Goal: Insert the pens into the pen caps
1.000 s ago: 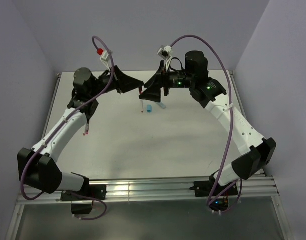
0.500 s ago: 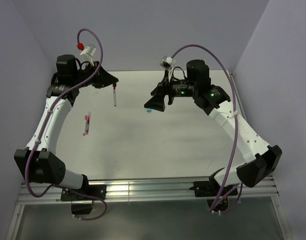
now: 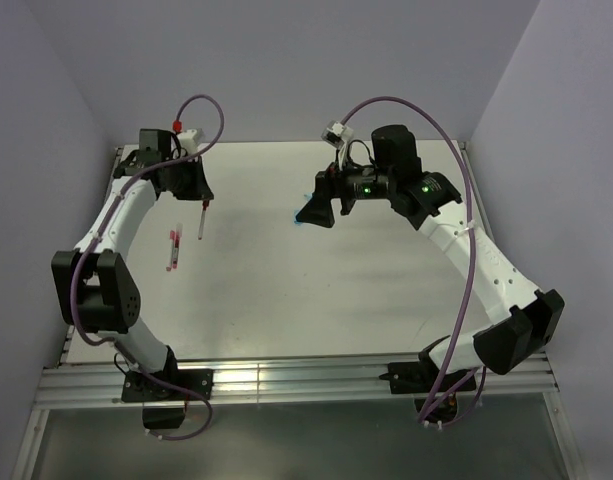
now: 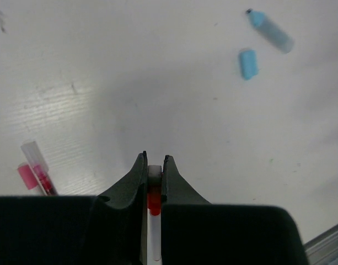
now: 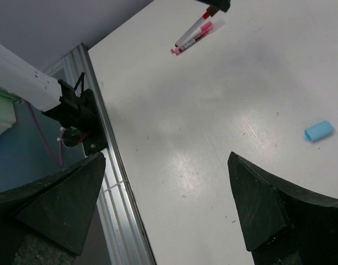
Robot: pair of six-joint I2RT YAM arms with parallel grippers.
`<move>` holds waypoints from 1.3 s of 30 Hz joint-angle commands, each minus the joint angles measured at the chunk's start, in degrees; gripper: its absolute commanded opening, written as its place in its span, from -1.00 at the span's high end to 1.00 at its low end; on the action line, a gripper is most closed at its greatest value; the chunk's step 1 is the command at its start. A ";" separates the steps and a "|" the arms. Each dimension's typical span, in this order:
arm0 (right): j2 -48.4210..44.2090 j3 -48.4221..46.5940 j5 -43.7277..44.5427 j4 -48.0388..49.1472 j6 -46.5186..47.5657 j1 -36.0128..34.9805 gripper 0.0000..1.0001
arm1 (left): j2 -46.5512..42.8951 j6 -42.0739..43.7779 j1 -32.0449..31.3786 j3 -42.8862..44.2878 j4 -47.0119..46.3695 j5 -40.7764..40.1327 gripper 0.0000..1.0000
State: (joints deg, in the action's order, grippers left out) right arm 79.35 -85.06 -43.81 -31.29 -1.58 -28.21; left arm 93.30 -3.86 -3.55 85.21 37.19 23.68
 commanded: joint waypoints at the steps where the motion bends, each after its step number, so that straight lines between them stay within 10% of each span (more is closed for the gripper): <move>1: 0.01 -0.72 1.18 -0.09 0.97 0.43 -1.00 | 2.85 5.35 0.56 -1.62 0.96 -6.10 0.96; 39: 2.04 0.15 0.75 -0.53 2.55 0.70 -1.00 | 14.19 5.00 3.46 -15.07 -14.86 -25.87 0.52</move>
State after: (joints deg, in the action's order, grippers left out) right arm 80.88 -84.73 -42.68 -32.21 -0.03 -28.08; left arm 107.59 0.45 -0.30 70.41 24.80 0.71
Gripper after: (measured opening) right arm 0.997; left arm 0.228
